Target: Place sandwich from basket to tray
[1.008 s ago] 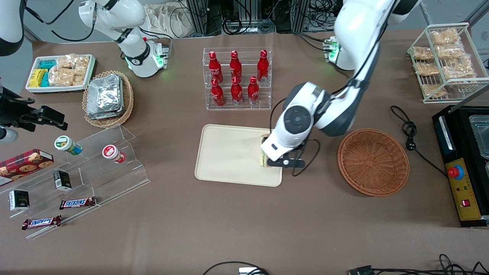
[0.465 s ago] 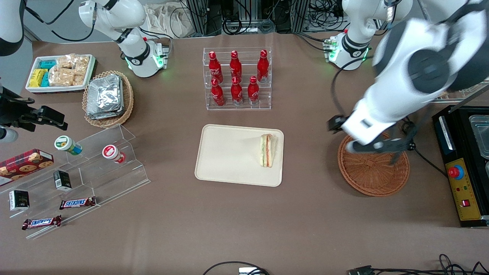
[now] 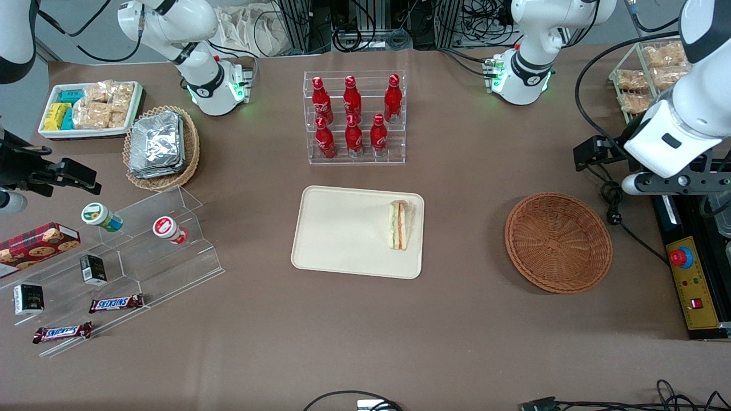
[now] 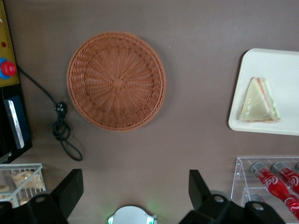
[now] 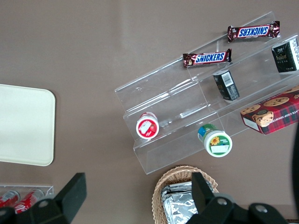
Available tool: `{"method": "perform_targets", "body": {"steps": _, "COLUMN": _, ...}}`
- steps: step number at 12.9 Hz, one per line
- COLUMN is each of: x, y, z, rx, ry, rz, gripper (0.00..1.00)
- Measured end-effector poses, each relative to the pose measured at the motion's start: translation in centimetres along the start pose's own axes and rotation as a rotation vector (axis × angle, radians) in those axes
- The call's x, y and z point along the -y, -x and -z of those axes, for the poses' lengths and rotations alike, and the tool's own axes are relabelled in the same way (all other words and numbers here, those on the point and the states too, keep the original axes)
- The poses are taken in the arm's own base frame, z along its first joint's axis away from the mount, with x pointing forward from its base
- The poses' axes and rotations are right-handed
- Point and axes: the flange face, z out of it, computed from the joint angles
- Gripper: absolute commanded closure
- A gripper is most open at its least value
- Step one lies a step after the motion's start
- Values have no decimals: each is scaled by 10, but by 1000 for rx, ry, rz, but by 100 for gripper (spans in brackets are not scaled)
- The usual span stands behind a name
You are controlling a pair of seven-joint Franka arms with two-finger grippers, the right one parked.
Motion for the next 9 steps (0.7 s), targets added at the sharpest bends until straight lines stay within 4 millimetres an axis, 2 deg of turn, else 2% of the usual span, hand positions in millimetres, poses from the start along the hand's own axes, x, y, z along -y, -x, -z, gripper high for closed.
{"method": "perform_targets", "body": {"steps": 4, "x": -5, "y": 11, "z": -30, "rx": 59, "ry": -35, "rz": -10, "gripper": 0}}
{"method": "perform_targets", "body": {"steps": 9, "x": -4, "y": 34, "z": -37, "rx": -16, "ry": -36, "rz": -10, "gripper": 0}}
